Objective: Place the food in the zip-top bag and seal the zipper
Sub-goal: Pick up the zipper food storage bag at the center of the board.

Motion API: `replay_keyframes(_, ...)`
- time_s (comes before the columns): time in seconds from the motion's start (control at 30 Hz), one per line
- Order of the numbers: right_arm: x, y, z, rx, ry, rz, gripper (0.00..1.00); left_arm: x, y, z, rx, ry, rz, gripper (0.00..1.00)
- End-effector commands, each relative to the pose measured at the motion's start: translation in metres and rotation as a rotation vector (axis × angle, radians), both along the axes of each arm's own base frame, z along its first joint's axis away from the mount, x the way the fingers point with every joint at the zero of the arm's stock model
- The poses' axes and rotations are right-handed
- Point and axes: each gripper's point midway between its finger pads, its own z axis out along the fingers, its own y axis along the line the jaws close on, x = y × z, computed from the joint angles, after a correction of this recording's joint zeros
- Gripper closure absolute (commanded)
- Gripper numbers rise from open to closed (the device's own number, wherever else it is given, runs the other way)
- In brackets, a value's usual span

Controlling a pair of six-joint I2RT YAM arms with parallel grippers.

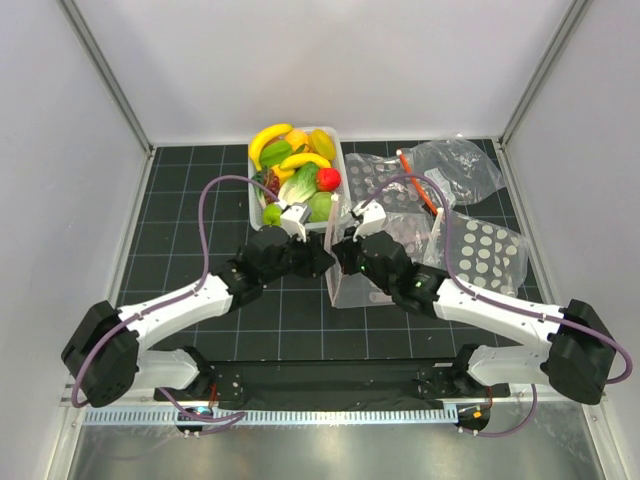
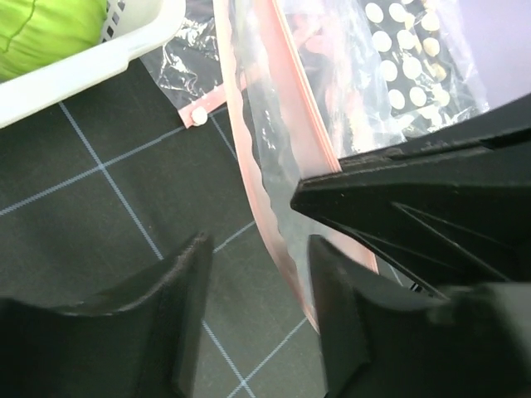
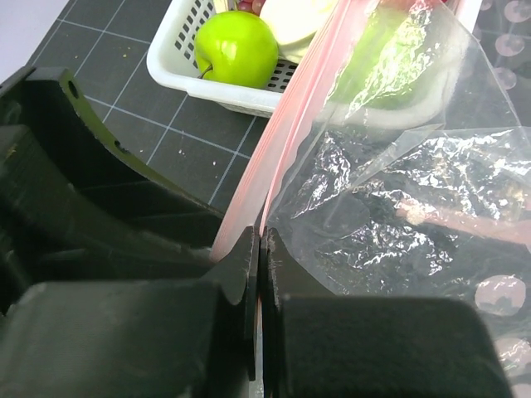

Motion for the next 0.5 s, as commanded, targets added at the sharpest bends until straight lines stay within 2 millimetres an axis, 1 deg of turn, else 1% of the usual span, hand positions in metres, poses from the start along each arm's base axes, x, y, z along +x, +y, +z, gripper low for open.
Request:
replay_keyframes(0.0,0.003,0.002,0.039,0.053,-0.077,-0.030,0.99,0.010,-0.009,0.027,-0.055,-0.055,0.003,0.60)
replay_keyframes(0.07,0.002,0.002,0.042,0.029,-0.064,-0.040,0.99,0.010,-0.010,0.026,-0.053,-0.054,0.001,0.74)
replay_keyframes(0.1,0.002,0.001,0.040,0.003,-0.062,-0.065,0.99,0.010,-0.010,0.026,-0.052,-0.055,-0.001,0.91)
replay_keyframes(0.13,-0.001,-0.006,0.027,-0.060,-0.026,-0.090,0.98,0.010,-0.010,0.026,-0.049,-0.055,0.001,0.98)
replay_keyframes(0.17,0.002,-0.006,0.036,-0.067,-0.027,-0.108,0.97,0.010,-0.009,0.028,-0.048,-0.064,0.002,1.00)
replay_keyframes(0.2,0.004,-0.010,0.037,-0.094,-0.026,-0.144,0.95,0.010,-0.008,0.027,-0.045,-0.064,0.004,1.00)
replay_keyframes(0.23,0.004,-0.013,0.025,-0.152,0.002,-0.155,0.93,0.010,-0.007,0.027,-0.043,-0.064,0.007,1.00)
replay_keyframes(0.27,0.005,-0.012,0.032,-0.152,0.000,-0.168,0.91,0.011,-0.005,0.030,-0.044,-0.072,0.013,1.00)
replay_keyframes(0.33,0.006,-0.017,0.028,-0.193,0.001,-0.204,0.83,0.010,-0.004,0.031,-0.045,-0.076,0.014,1.00)
replay_keyframes(0.37,0.007,-0.017,0.030,-0.198,-0.004,-0.216,0.73,0.010,-0.004,0.033,-0.047,-0.081,0.015,1.00)
replay_keyframes(0.43,0.007,-0.020,0.028,-0.218,-0.004,-0.233,0.63,0.009,-0.004,0.034,-0.052,-0.084,0.012,1.00)
replay_keyframes(0.47,0.008,-0.019,0.028,-0.221,-0.004,-0.236,0.55,0.008,-0.004,0.035,-0.055,-0.085,0.008,1.00)
